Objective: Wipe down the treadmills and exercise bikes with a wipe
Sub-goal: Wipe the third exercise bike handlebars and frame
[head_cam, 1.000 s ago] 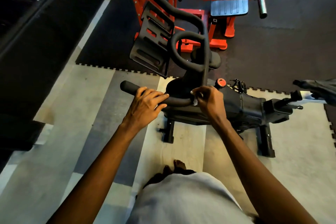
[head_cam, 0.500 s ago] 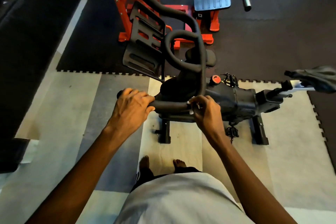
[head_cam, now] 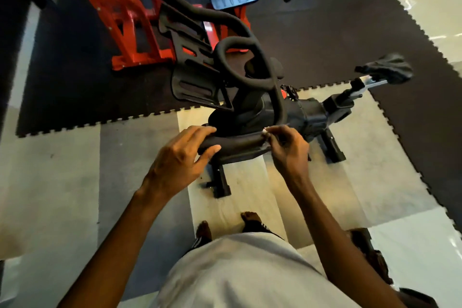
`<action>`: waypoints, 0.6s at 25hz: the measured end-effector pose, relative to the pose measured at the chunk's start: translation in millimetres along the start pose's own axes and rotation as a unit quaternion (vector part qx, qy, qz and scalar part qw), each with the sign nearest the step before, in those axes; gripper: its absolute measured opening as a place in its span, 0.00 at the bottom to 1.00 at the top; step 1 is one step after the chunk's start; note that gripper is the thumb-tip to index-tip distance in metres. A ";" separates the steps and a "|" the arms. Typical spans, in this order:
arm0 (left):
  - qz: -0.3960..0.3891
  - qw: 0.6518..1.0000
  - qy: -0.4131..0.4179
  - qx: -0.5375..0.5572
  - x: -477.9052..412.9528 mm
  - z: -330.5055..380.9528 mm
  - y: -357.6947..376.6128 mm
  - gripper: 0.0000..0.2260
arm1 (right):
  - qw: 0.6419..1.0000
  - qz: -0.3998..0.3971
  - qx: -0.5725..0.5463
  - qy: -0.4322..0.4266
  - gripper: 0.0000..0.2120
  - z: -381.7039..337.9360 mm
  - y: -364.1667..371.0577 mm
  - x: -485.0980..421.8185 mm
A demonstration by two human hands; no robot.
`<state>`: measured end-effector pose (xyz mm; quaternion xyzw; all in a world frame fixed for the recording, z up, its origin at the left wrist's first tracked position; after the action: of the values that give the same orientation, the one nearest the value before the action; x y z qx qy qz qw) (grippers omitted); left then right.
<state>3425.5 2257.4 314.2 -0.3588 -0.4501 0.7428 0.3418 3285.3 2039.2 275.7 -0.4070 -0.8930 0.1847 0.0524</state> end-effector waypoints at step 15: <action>0.105 0.983 -0.029 0.148 30.0 -20.5 -5.8 0.19 | 0.998 0.051 -0.027 0.036 0.07 -35.1 54.4 36.6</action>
<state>3428.6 2293.1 305.8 -0.3278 -0.3053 0.8429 0.2980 3308.0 2109.3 285.9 -0.4595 -0.8733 0.1486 0.0642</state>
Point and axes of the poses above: each hand's wrist, its own x-axis away from the middle knuckle, its own y-axis out of the palm, z = x × y, the point moved 2 cm from there along -x, towards the middle knuckle, and after that the axes turned 9 degrees about -x, right-handed, at the moved point
